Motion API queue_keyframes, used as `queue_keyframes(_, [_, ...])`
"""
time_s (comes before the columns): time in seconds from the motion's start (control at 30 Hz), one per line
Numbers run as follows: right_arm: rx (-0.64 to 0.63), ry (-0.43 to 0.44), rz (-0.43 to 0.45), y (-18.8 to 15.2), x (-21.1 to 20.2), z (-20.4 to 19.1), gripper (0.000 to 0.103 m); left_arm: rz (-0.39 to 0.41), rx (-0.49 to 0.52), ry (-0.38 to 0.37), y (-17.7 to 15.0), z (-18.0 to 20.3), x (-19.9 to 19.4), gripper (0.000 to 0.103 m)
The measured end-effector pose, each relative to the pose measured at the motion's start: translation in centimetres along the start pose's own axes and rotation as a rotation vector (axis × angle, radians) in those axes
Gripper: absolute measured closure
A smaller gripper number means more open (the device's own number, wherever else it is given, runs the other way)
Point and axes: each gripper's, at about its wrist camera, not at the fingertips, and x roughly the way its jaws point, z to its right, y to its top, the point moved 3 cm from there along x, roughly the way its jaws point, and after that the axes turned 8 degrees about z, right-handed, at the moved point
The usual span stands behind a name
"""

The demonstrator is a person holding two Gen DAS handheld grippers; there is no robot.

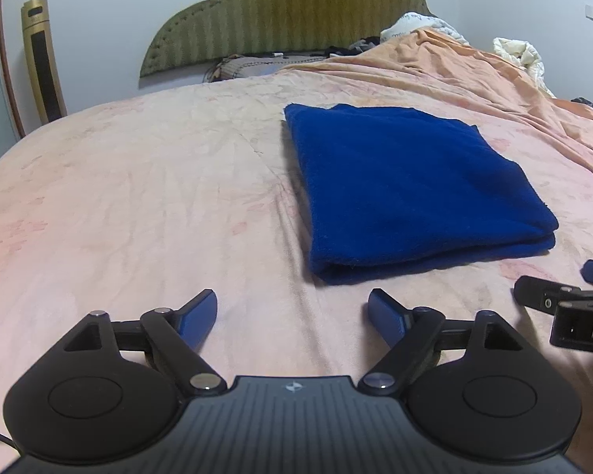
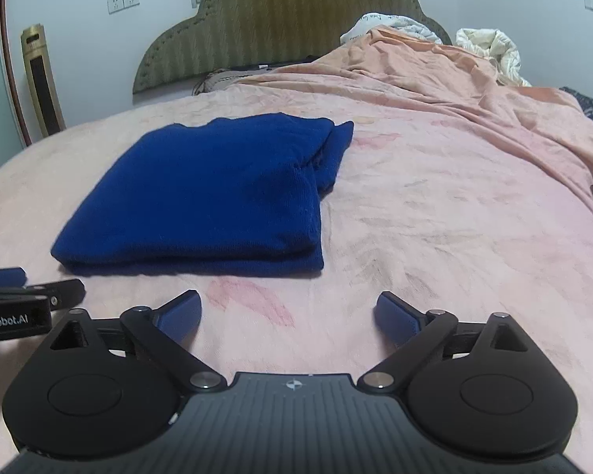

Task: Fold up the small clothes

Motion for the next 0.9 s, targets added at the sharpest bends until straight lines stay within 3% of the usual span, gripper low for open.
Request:
queue_keyframes(0.27, [-0.068,-0.059,-0.002,-0.78,0.49,-0.88,0.000,0.020,0.015,0.036,-0.74,0.20,0.11,0.009])
queue_keyframes(0.9, [-0.065,-0.045,0.005,-1.10,0.34,-0.84,0.000,0.004,-0.016,0.035,-0.88,-0.23,0.47,0.003])
